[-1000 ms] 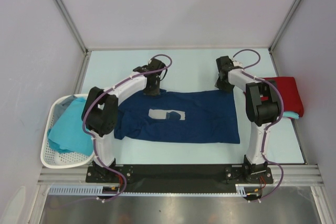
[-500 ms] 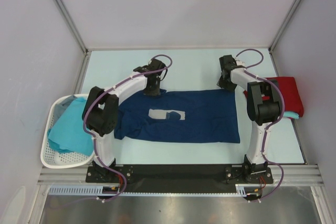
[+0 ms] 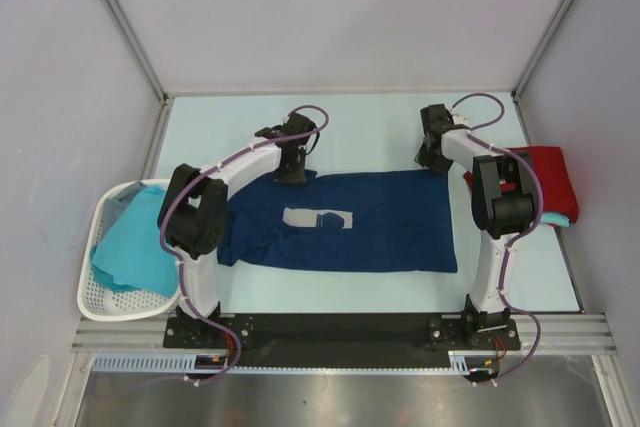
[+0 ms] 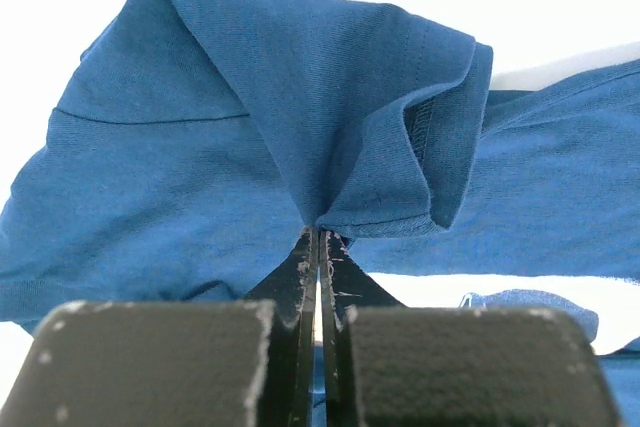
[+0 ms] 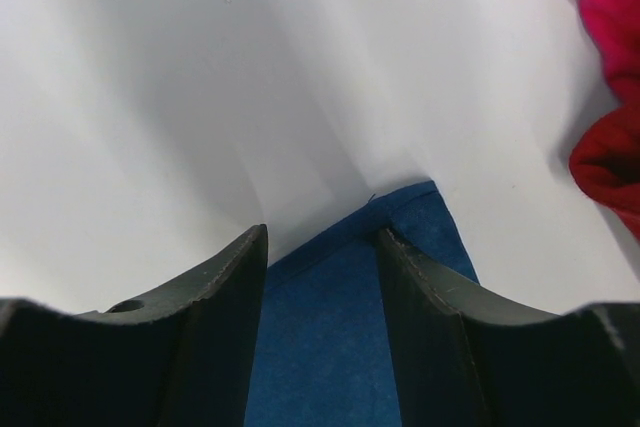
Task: Fold and stack the t-shirts
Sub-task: Grap the side of the flattened tshirt furthest away from the robot with both arms
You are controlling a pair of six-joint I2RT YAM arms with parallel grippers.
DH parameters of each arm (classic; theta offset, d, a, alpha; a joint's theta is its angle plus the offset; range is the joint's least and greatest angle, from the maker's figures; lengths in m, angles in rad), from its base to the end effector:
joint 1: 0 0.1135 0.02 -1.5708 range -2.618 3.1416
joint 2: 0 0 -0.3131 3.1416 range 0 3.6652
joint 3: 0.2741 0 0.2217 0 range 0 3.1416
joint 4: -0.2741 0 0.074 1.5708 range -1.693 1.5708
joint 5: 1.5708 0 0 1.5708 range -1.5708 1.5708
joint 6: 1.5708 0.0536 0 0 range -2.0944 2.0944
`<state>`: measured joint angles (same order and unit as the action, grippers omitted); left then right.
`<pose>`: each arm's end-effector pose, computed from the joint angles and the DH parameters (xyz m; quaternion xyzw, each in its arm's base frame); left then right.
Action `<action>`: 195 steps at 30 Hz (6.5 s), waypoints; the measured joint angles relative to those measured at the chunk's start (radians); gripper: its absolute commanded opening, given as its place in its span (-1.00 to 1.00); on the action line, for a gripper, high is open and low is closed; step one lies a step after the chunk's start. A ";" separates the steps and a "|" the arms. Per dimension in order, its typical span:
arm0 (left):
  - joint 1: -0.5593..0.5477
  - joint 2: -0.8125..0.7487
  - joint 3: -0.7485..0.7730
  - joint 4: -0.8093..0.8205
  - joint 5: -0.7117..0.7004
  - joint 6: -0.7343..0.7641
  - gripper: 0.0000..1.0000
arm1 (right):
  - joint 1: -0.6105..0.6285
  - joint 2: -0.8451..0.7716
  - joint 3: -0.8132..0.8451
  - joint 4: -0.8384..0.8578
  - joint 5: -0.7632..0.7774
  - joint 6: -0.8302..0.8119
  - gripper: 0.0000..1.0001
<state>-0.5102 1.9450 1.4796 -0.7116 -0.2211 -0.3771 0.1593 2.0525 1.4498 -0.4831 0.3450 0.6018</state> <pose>0.3553 -0.1854 0.2462 0.0433 0.9740 0.0143 0.2221 0.4303 0.0508 0.2093 0.2501 0.9240 -0.0668 0.2815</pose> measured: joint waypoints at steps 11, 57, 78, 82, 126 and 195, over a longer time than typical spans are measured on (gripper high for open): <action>0.000 0.000 0.000 0.000 0.015 0.000 -1.00 | 0.000 -0.002 -0.006 0.020 -0.002 0.000 0.27; 0.004 0.000 0.076 -0.017 0.009 -0.007 -1.00 | 0.084 -0.232 -0.090 0.017 0.101 -0.039 -1.00; 0.029 -0.013 0.156 -0.043 -0.020 -0.015 -0.99 | 0.119 -0.319 -0.137 0.002 0.164 -0.061 -1.00; 0.029 -0.007 0.082 -0.055 -0.011 -0.016 -1.00 | 0.119 -0.320 -0.138 0.003 0.166 -0.062 -1.00; 0.016 0.246 0.661 -0.155 0.019 -0.040 0.05 | 0.121 -0.320 -0.144 0.009 0.171 -0.072 -1.00; -0.064 0.251 0.381 -0.113 0.049 -0.032 -0.31 | 0.141 -0.320 -0.174 0.025 0.171 -0.072 -1.00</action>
<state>-0.5739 2.1956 1.8610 -0.8242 -0.1722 -0.4091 0.3000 1.7321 1.2762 -0.4580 0.5156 0.5301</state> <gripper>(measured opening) 0.347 0.010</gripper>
